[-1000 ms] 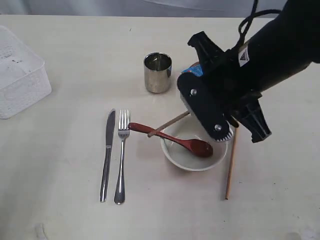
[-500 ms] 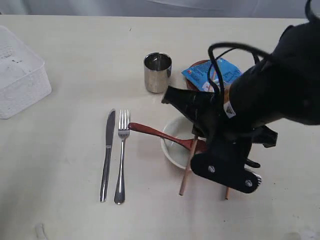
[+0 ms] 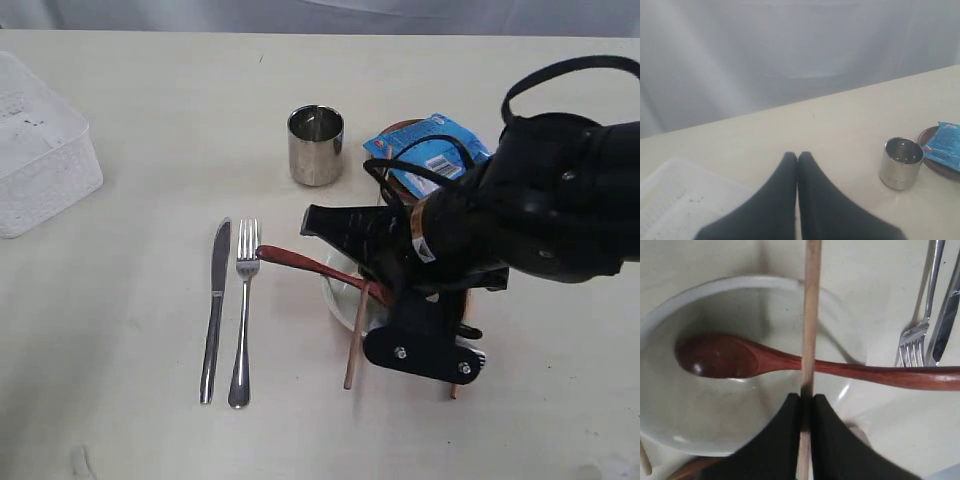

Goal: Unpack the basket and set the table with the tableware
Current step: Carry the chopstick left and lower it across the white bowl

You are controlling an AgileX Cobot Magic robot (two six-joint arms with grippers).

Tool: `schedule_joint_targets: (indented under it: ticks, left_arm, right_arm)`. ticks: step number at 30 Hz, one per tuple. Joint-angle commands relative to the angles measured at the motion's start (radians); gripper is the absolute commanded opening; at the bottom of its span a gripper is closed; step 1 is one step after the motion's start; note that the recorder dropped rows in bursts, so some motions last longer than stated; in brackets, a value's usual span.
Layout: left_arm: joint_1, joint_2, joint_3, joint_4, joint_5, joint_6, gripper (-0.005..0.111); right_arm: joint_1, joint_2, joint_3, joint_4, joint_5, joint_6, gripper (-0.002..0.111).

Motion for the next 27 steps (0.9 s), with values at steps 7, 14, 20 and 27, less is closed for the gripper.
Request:
schedule_joint_targets:
  ticks: [7, 14, 20, 27]
  left_arm:
    - [0.002, -0.004, 0.009, 0.005, -0.023, -0.003, 0.0]
    - [0.002, -0.004, 0.009, 0.005, -0.023, -0.003, 0.0]
    - [0.002, -0.004, 0.009, 0.005, -0.023, -0.003, 0.0]
    - [0.002, -0.004, 0.009, 0.005, -0.023, -0.003, 0.0]
  right_arm:
    - [0.005, 0.022, 0.005, -0.012, -0.023, -0.008, 0.0]
    - [0.005, 0.058, 0.005, -0.012, -0.035, -0.01, 0.0]
    - [0.005, 0.062, 0.005, -0.012, -0.046, 0.044, 0.0]
    - [0.005, 0.062, 0.005, -0.012, -0.055, 0.147, 0.017]
